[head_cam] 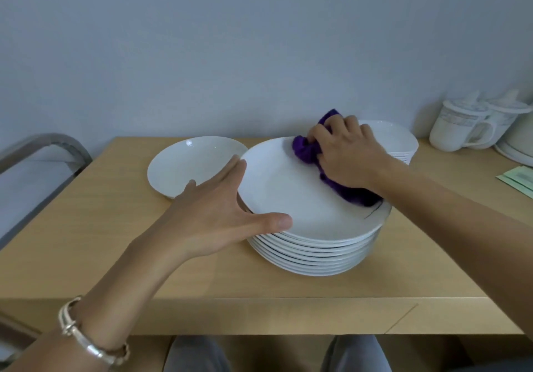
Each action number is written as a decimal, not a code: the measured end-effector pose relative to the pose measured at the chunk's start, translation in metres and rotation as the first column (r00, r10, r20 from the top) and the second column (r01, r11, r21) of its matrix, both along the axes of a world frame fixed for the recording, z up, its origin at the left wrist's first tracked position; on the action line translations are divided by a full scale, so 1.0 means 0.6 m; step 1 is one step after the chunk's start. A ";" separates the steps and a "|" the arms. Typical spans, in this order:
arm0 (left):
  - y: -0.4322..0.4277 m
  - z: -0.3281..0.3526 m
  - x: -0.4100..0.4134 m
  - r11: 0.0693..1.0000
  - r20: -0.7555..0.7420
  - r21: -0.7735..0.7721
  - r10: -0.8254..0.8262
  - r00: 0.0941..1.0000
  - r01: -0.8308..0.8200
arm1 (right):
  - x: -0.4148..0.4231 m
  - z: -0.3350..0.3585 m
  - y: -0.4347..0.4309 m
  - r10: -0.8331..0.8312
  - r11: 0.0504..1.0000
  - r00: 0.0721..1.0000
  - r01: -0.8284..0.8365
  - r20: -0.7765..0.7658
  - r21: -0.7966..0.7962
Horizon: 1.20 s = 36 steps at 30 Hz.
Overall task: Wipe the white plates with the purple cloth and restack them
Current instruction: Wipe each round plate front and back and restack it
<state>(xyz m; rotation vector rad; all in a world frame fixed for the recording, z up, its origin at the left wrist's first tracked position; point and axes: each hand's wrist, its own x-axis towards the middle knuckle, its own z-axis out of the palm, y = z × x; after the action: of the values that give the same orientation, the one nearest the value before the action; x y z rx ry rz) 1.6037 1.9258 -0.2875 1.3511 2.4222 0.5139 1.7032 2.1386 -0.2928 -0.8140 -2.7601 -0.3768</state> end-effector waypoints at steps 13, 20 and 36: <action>-0.002 -0.002 0.002 0.999 0.051 0.039 -0.002 0.999 0.000 | 0.048 0.024 -0.136 0.396 0.655 0.918 -0.300 -0.022 -0.693; 0.000 -0.011 -0.008 0.996 0.096 0.083 -0.033 0.995 0.025 | -0.050 -0.005 -0.091 0.298 0.843 0.953 -0.292 -0.061 -0.451; 0.003 -0.017 -0.017 1.000 0.049 0.006 -0.014 0.999 0.014 | 0.074 0.021 -0.129 0.266 0.771 0.964 -0.208 0.007 -0.603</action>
<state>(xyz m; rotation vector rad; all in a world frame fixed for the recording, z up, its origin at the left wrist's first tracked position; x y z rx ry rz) 1.5933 1.9278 -0.2975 1.3411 2.3721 0.5446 1.7476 2.0613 -0.2801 -0.5487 -3.0468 0.5603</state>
